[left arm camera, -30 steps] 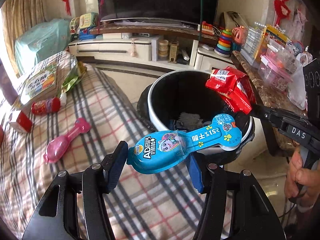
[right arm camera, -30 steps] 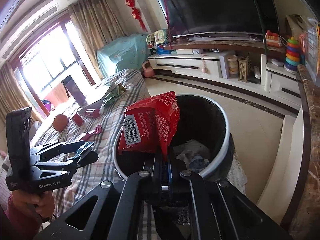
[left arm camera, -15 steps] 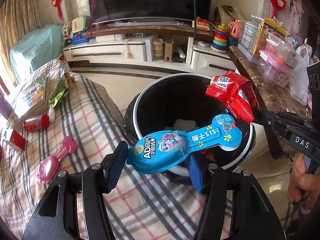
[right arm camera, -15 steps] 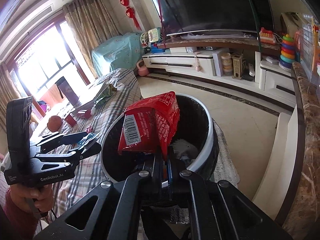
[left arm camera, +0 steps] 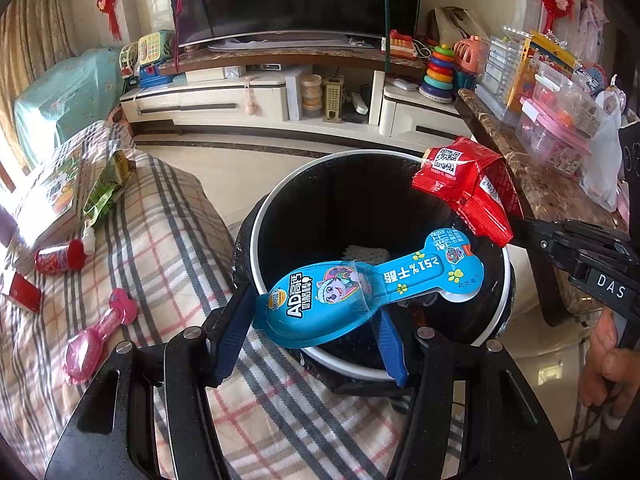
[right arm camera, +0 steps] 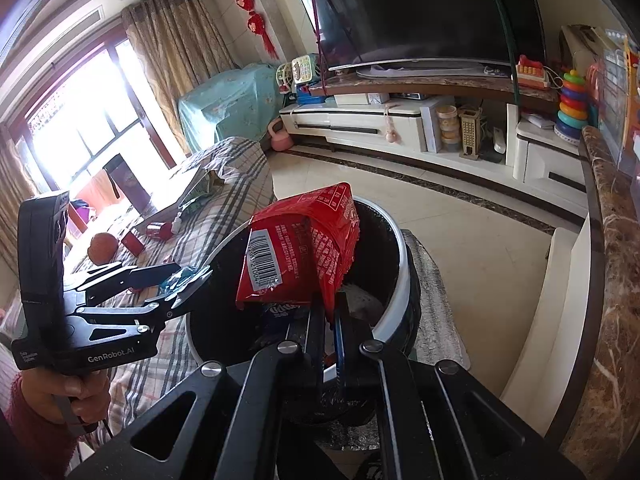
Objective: Collect trash
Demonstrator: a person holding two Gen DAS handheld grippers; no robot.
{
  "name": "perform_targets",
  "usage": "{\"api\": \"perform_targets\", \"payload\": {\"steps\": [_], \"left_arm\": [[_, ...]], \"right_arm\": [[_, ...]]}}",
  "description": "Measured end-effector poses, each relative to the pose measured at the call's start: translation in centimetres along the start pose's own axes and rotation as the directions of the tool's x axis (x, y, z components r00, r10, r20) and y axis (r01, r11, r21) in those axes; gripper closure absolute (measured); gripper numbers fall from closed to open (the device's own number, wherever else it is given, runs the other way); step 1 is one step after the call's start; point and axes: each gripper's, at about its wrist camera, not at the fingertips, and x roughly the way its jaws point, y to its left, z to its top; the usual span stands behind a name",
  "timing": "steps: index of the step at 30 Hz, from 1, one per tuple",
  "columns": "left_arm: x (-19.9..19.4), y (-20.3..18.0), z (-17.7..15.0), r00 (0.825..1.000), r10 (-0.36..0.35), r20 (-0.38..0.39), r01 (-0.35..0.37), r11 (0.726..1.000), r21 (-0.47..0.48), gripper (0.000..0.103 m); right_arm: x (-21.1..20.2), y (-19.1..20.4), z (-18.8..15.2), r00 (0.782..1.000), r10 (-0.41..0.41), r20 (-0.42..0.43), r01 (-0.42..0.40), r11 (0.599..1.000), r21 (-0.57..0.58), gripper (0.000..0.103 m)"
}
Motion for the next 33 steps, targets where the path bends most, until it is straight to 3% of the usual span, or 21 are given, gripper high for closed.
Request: {"api": "perform_targets", "payload": {"steps": [7,11,13,15,20,28,33], "left_arm": [[0.6,0.0,0.3,1.000,0.003,-0.013,-0.003,1.000,-0.003,0.045],[0.8,0.1,0.3,1.000,-0.011,-0.021,0.011,1.000,-0.013,0.042],[0.9,0.2,0.2,1.000,0.000,-0.031,-0.001,1.000,-0.023,0.029],[0.7,0.4,0.0,1.000,0.003,-0.023,-0.004,1.000,-0.031,0.026],[0.2,0.9,-0.8,1.000,-0.008,-0.017,0.007,0.998,-0.054,0.026],[-1.5,3.0,-3.1,1.000,-0.005,-0.003,0.005,0.992,-0.126,0.025],[-2.8,5.2,-5.0,1.000,0.021,0.003,-0.020,0.980,-0.197,0.024]], "right_arm": [[0.6,0.2,0.0,1.000,-0.007,-0.015,0.007,1.000,-0.009,0.099],[0.8,0.4,0.1,1.000,-0.022,-0.012,0.022,0.999,-0.025,0.093],[0.9,0.4,0.2,1.000,-0.018,-0.015,0.018,1.000,-0.020,0.082],[0.8,0.3,0.2,1.000,-0.007,-0.008,0.007,1.000,-0.009,0.069],[0.2,0.3,0.4,1.000,0.006,0.019,-0.006,1.000,0.008,0.060],[-0.1,2.0,0.5,0.997,0.051,0.050,-0.051,0.999,0.011,0.033],[0.4,3.7,0.2,0.995,0.089,0.040,-0.089,0.996,-0.004,0.026]]}}
